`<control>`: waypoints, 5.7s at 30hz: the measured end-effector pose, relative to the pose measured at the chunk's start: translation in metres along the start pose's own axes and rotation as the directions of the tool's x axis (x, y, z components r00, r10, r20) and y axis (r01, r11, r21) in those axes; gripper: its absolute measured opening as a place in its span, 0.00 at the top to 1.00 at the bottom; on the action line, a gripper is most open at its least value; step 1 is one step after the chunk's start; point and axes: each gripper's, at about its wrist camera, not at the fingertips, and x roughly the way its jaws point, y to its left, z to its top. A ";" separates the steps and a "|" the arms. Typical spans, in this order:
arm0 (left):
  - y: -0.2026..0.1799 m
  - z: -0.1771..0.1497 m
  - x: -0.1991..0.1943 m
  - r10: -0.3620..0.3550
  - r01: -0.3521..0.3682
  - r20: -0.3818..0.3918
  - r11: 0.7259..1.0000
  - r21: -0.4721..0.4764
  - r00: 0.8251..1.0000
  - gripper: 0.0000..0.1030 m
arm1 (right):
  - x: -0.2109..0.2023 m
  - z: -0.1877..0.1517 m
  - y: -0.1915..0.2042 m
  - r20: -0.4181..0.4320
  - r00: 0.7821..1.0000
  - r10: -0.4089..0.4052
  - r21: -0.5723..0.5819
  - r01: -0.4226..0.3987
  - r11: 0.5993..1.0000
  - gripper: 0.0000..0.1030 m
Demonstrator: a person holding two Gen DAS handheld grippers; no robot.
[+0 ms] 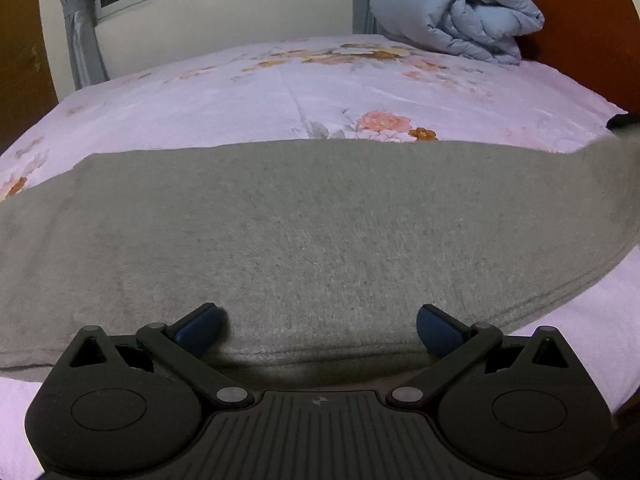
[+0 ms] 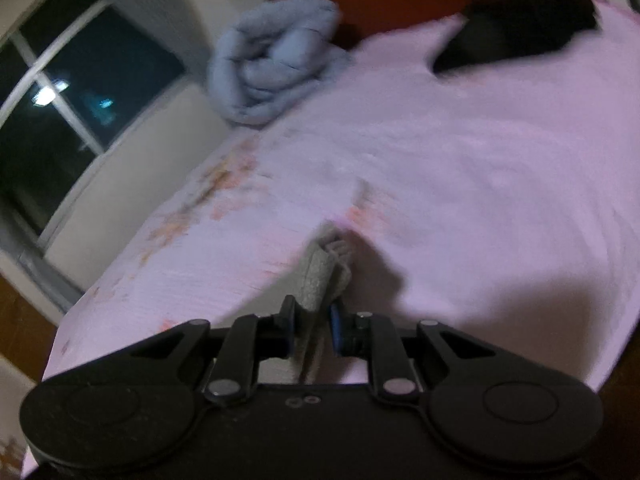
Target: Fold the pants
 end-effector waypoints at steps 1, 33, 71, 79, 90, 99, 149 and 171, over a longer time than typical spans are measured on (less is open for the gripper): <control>0.002 0.001 0.001 -0.007 0.006 -0.008 1.000 -0.012 1.000 0.00 | -0.003 0.003 0.019 0.011 1.000 0.029 -0.039 -0.028 0.999 0.93; 0.430 -0.070 -0.091 0.289 -0.214 0.033 0.778 -0.591 0.957 0.00 | 0.038 -0.257 0.341 -0.362 0.899 0.247 -0.777 -0.437 0.452 0.76; 0.312 -0.011 -0.074 0.049 -0.013 0.099 0.942 -0.335 0.994 0.00 | 0.052 -0.138 0.245 -0.241 0.957 0.163 -0.633 -0.282 0.721 0.86; 0.220 0.025 -0.029 -0.178 0.195 0.085 0.938 -0.287 0.980 0.00 | 0.097 -0.103 0.212 -0.307 0.936 0.170 -0.550 -0.320 0.771 0.88; 0.163 0.005 -0.009 -0.052 0.050 -0.022 0.995 -0.082 0.998 0.00 | 0.108 -0.100 0.188 -0.326 0.934 0.149 -0.512 -0.307 0.802 0.83; 0.169 0.004 -0.011 -0.056 0.055 -0.017 0.996 -0.063 0.998 0.00 | 0.103 -0.103 0.192 -0.329 0.939 0.096 -0.573 -0.280 0.770 0.82; 0.523 -0.189 -0.005 -0.036 0.549 0.548 0.090 -0.831 0.836 0.61 | 0.013 -0.161 0.199 -0.283 0.952 0.118 -0.567 -0.265 0.780 0.43; 0.471 -0.037 -0.060 0.062 0.179 0.372 0.797 -0.577 0.926 0.70 | 0.015 -0.141 0.169 -0.235 0.962 0.139 -0.432 -0.231 0.871 0.43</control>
